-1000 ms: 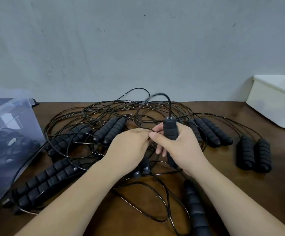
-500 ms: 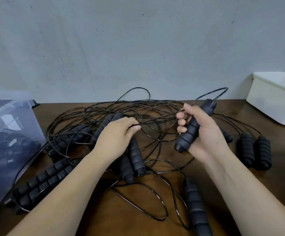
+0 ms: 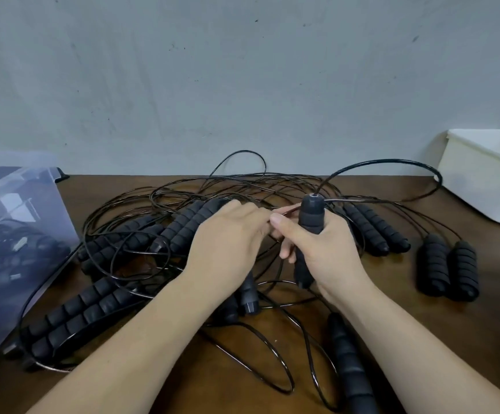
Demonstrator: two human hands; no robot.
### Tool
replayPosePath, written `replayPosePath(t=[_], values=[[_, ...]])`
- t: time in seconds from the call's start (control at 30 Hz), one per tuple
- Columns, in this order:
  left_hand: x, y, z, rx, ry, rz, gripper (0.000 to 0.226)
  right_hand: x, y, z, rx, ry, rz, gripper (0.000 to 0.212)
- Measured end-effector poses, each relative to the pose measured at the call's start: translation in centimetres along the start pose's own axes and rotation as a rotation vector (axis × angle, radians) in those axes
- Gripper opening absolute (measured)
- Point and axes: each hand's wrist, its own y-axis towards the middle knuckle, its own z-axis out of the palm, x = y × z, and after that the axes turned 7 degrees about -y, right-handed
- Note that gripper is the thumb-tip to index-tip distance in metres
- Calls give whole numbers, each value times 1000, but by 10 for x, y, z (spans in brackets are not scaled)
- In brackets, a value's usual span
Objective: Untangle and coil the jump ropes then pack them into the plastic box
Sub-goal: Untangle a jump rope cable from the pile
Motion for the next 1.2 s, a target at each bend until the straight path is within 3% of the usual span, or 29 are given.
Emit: replayPosePath(t=[0.07,0.2,0.3,0.53,0.67,0.83,1.07,1.2], values=[[1,-1,4,28,-37,-18,18,-1,-1,0,-37,-93,-26,16],[14,-4,13,138,-120,-144,16,1,-4,5,56,-13,35,20],[27,-3,13,129,-177,-203,14,8,-3,1,23,129,71,17],[49,7,-1,127,-17,-284,25,21,16,-32,-111,471,120,25],[46,9,-8,90,20,-257,27,15,15,-23,-93,384,121,21],[17,6,-9,-47,-46,-93,33,6,2,-2,42,156,37,32],[8,-4,11,128,-122,-67,21,-3,-2,5,-20,-143,4,21],[23,-3,15,194,-100,-183,16,8,-4,2,52,-19,5,22]])
